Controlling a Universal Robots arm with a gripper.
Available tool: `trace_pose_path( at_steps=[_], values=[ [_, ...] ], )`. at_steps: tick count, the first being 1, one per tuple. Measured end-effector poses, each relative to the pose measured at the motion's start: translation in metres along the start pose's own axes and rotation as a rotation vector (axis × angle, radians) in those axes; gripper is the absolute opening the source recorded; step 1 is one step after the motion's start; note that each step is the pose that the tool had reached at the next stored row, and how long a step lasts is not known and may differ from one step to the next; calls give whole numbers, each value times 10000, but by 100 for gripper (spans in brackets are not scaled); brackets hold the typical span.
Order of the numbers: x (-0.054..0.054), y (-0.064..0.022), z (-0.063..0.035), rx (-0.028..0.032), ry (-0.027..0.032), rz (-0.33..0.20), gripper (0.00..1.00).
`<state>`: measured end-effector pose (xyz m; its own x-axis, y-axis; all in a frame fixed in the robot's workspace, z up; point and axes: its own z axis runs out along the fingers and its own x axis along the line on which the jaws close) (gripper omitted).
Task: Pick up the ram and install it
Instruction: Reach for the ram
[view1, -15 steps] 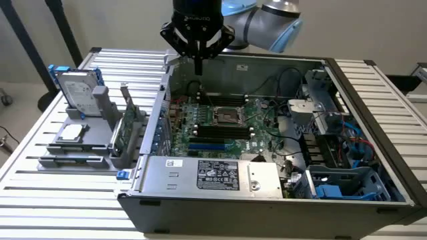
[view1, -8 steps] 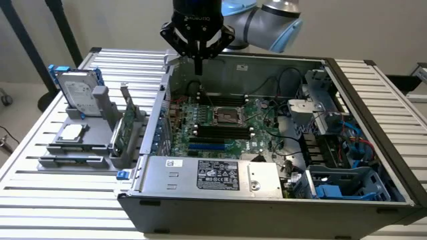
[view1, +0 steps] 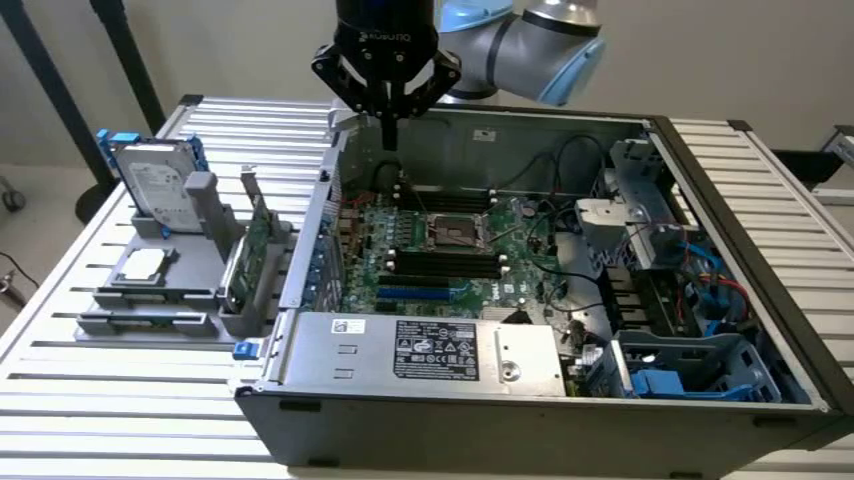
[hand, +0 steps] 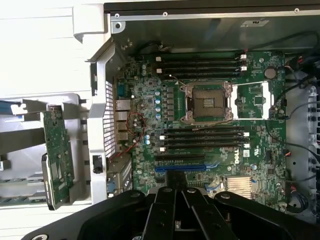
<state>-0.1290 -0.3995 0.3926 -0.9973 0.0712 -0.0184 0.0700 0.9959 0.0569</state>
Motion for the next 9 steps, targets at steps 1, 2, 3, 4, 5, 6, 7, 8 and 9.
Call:
trace_pose_path(
  at_steps=[1,2,3,4,5,6,7,8,9],
  values=[
    [45,-7,0,-1,-1,2,11],
    [90,-14,-1,0,0,2,11],
    [139,-20,0,-1,0,2,11],
    [183,-26,1,-1,0,1,11],
    [228,-31,1,0,0,2,11],
    [273,-36,1,0,1,3,11],
    [317,-42,2,0,0,1,11],
    [362,-47,3,1,1,1,11],
    [407,-52,4,0,0,2,11]
  ],
)
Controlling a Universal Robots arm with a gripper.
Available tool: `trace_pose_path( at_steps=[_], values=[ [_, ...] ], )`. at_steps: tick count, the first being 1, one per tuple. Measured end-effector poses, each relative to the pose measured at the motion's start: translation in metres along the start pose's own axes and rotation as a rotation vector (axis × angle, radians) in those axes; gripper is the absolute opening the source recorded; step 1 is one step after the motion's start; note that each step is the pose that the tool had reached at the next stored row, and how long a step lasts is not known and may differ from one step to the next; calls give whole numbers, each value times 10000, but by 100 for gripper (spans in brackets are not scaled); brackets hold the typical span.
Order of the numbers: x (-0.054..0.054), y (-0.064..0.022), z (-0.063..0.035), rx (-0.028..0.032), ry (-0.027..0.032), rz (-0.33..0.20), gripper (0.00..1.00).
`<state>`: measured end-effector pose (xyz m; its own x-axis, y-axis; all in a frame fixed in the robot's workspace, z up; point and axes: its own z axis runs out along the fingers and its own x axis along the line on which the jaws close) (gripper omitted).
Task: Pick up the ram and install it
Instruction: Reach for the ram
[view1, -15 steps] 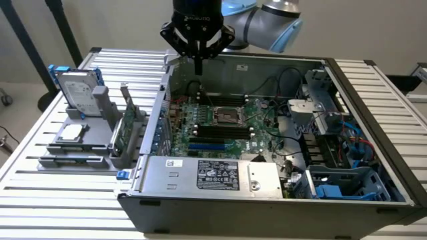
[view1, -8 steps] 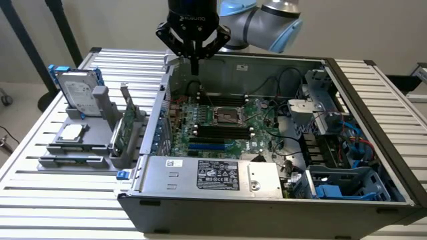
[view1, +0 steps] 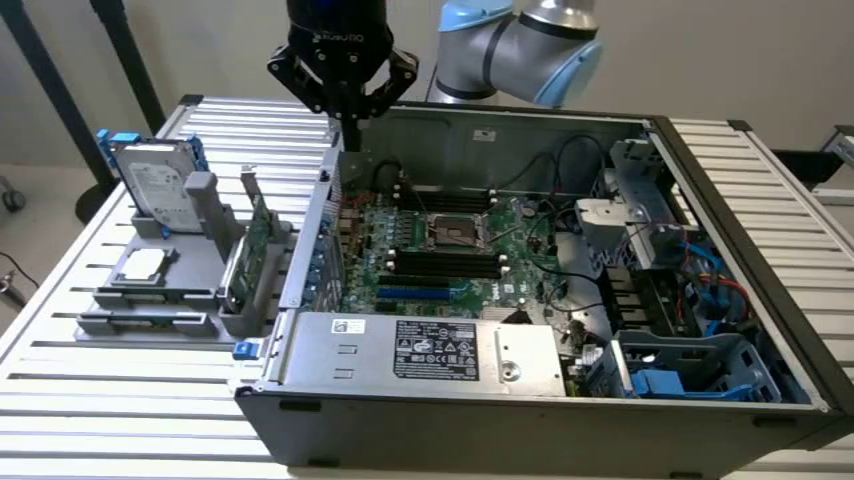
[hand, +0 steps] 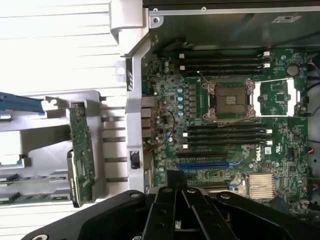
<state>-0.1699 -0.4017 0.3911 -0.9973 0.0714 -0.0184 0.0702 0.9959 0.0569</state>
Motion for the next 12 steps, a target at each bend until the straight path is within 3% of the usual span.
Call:
trace_pose_path(
  at_steps=[12],
  values=[
    [545,-67,21,0,0,-1,11]
  ],
)
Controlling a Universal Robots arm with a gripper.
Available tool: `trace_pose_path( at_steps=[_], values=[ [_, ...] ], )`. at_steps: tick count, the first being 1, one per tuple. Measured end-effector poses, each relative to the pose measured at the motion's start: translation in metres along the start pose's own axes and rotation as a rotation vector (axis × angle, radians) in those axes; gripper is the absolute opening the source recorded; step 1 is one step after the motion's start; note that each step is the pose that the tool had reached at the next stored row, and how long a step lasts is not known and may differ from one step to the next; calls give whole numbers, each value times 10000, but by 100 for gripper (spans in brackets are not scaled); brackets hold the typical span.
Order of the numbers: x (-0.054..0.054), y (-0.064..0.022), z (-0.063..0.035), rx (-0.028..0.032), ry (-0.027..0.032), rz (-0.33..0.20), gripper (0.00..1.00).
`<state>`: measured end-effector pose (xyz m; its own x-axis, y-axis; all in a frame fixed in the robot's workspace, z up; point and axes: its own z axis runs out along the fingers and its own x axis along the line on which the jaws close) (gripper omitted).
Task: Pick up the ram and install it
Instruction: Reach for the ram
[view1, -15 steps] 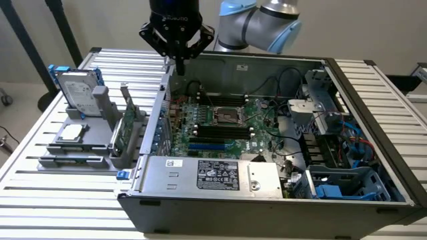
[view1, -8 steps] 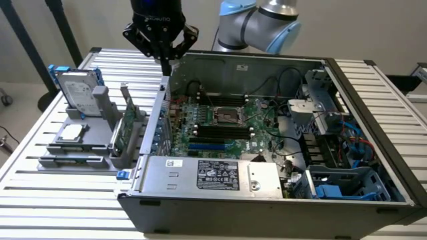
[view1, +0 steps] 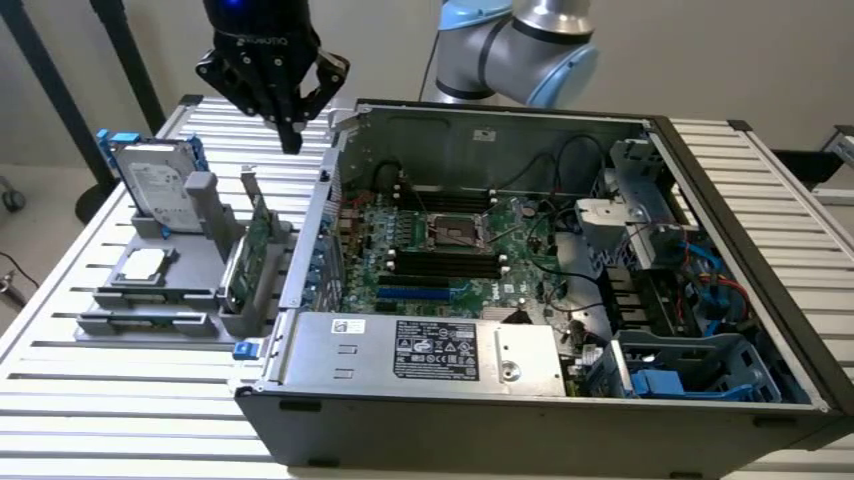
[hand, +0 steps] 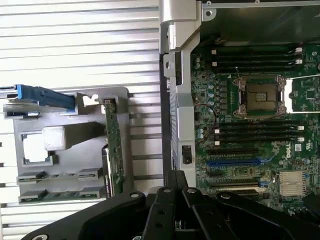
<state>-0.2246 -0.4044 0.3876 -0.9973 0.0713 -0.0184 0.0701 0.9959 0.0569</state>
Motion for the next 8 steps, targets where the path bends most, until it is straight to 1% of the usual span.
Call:
trace_pose_path(
  at_steps=[8],
  values=[
    [362,-45,17,0,0,1,11]
  ],
)
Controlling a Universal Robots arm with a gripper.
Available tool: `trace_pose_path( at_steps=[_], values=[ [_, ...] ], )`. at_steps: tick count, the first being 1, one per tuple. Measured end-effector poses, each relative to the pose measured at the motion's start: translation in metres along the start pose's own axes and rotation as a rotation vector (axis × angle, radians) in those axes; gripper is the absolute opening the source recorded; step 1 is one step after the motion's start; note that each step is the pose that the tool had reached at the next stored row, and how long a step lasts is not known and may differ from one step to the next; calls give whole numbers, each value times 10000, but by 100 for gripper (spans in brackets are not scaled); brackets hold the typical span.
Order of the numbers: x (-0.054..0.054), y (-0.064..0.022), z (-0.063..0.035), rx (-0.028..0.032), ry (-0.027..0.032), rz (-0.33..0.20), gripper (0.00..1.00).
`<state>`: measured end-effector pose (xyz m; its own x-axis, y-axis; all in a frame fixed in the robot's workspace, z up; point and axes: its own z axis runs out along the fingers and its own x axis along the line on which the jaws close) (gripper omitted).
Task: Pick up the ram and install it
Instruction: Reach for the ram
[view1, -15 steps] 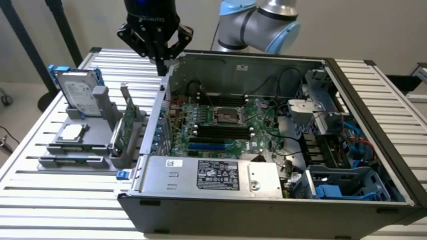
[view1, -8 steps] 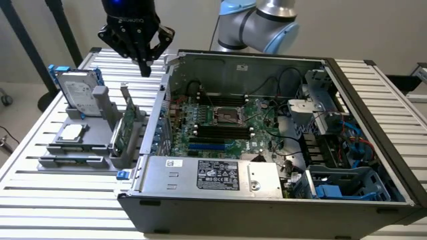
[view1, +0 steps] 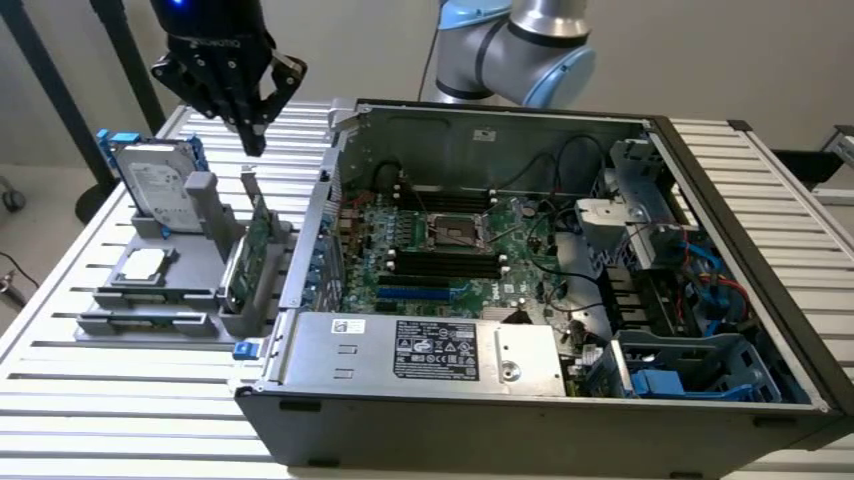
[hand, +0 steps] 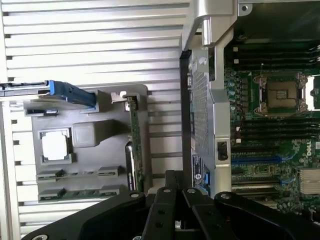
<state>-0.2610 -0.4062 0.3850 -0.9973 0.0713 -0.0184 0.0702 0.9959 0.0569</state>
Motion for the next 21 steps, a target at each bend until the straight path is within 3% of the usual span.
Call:
trace_pose_path(
  at_steps=[21],
  values=[
    [951,-113,67,0,0,0,11]
  ],
)
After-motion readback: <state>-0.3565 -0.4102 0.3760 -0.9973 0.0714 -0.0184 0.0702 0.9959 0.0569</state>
